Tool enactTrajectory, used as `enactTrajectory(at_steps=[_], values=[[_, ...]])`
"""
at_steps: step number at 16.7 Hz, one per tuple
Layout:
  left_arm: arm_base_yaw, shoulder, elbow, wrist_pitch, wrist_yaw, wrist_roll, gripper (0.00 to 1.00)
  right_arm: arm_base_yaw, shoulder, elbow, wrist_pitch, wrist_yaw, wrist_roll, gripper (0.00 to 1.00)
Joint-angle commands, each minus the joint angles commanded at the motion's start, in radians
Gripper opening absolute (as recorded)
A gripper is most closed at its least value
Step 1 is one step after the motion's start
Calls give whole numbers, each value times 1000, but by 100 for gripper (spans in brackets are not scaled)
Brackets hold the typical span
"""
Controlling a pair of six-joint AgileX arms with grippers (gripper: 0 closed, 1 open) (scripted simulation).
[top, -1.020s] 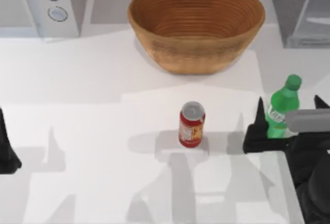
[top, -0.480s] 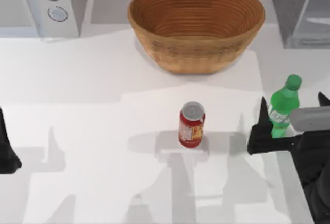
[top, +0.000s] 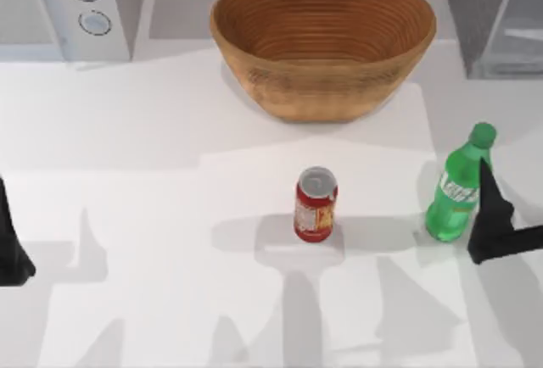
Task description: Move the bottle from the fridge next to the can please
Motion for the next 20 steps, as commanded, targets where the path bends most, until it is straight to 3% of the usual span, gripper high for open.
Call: enactTrajectory(at_steps=[6, 11, 15, 20], values=[[0, 0, 0, 0, 0, 0, 100, -263, -565, -43, -501, -207, -1, 100], [0, 0, 0, 0, 0, 0, 100, -443, -935, -50, -821, -320, 31, 100], [0, 0, 0, 0, 0, 0, 100, -510, -1071, -46, -943, -361, 49, 100], [0, 0, 0, 0, 0, 0, 100, -510, -1075, -44, -948, -362, 49, 100]])
